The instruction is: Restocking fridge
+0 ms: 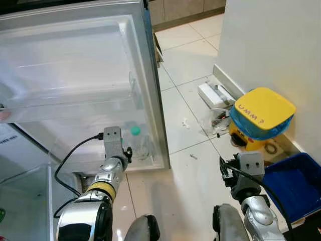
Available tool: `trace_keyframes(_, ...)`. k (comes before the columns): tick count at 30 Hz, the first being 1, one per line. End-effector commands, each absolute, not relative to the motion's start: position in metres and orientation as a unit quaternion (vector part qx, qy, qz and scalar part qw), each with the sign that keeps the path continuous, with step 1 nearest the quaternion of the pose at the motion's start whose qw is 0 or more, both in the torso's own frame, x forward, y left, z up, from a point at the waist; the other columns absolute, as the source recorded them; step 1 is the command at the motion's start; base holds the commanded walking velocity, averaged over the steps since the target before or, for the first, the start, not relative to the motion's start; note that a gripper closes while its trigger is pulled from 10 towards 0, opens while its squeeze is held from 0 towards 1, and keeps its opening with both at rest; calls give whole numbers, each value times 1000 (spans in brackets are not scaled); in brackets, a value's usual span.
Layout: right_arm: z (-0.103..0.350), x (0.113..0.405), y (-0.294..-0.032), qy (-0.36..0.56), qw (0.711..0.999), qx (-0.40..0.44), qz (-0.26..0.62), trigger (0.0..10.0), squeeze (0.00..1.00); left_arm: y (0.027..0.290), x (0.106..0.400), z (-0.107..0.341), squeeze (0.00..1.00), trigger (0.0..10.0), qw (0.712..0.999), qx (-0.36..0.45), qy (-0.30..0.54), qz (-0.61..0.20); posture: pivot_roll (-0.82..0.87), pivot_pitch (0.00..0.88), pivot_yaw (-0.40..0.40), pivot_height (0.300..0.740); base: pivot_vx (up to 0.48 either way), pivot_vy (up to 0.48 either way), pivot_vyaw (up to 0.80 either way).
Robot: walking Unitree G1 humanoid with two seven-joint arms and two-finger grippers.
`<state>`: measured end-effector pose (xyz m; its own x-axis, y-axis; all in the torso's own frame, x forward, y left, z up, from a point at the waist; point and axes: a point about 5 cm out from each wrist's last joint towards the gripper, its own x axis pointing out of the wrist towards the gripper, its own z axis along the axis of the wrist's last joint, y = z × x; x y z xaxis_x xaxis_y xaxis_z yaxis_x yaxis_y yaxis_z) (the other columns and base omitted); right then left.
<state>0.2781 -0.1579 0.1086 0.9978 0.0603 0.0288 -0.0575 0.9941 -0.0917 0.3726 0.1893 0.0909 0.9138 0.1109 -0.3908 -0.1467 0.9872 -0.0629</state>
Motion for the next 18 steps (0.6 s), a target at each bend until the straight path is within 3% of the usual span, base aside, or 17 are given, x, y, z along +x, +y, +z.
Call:
trace_keyframes(1, 104, 276, -157, -5, 999, -42, 30, 10000, 0, 189, 368, 82, 1000, 10000, 973, -44, 218, 62, -182, 295, 132, 598, 0, 0, 0)
trace_keyframes(7, 105, 281, -157, -6, 999, -42, 29, 10000, 0, 192, 369, 85, 1000, 10000, 975, -71, 203, 55, -167, 259, 136, 598, 0, 0, 0)
trace_keyframes(8, 105, 283, -155, -8, 999, -41, 30, 10000, 0, 196, 368, 85, 0, 10000, 975, -78, 199, 52, -164, 252, 138, 598, 0, 0, 0)
trace_keyframes(18, 105, 289, -152, -11, 999, -38, 30, 10000, 0, 216, 358, 78, 0, 10000, 976, -83, 196, 40, -150, 213, 163, 598, 0, 0, 0)
